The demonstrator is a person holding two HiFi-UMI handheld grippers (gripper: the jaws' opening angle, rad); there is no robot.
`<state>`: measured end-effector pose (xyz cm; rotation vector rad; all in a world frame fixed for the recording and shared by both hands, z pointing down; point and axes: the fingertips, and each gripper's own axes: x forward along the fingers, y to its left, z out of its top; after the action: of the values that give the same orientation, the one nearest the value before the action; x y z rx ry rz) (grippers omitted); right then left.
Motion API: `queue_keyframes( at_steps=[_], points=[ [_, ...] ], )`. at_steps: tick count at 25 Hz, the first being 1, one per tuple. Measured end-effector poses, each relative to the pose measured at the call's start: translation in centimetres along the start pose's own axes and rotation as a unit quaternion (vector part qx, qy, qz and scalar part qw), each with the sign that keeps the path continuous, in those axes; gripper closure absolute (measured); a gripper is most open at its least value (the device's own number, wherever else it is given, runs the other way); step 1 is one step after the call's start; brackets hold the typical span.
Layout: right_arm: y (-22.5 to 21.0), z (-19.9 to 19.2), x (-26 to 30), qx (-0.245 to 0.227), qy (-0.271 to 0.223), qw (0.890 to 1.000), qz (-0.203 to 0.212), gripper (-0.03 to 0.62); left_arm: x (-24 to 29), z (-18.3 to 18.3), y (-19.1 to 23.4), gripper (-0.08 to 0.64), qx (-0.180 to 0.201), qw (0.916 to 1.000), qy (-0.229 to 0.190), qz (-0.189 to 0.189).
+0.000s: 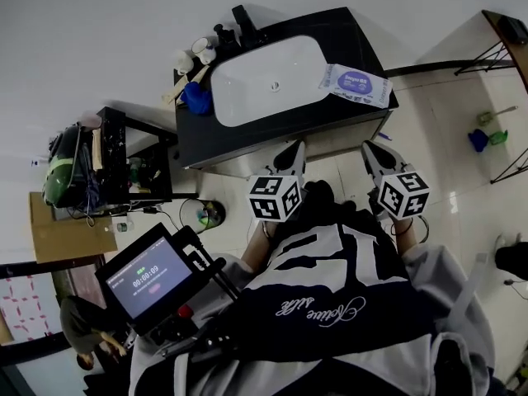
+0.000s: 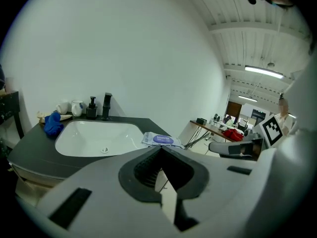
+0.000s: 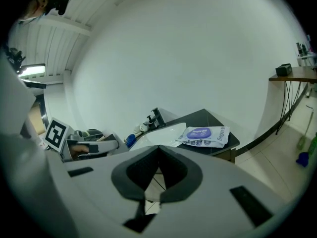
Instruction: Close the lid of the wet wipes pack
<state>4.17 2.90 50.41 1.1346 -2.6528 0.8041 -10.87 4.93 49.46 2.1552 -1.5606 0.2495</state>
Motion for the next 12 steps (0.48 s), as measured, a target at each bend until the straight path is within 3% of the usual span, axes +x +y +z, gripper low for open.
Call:
queue_keyframes(
  at_steps=[5, 12],
  points=[
    [0.9, -0.2, -0.1, 0.000, -0.029, 1.000, -0.010, 0.596, -0.4, -0.8, 0.1, 0.561, 0.018, 0.9996, -0.006, -0.021],
    [4.2, 0.4, 2.3, 0.005, -0.059, 0.998, -0.024, 0.597, -3.7, -0.5, 1.5, 0.561, 0.100, 0.9937, 0.003, -0.049]
  ],
)
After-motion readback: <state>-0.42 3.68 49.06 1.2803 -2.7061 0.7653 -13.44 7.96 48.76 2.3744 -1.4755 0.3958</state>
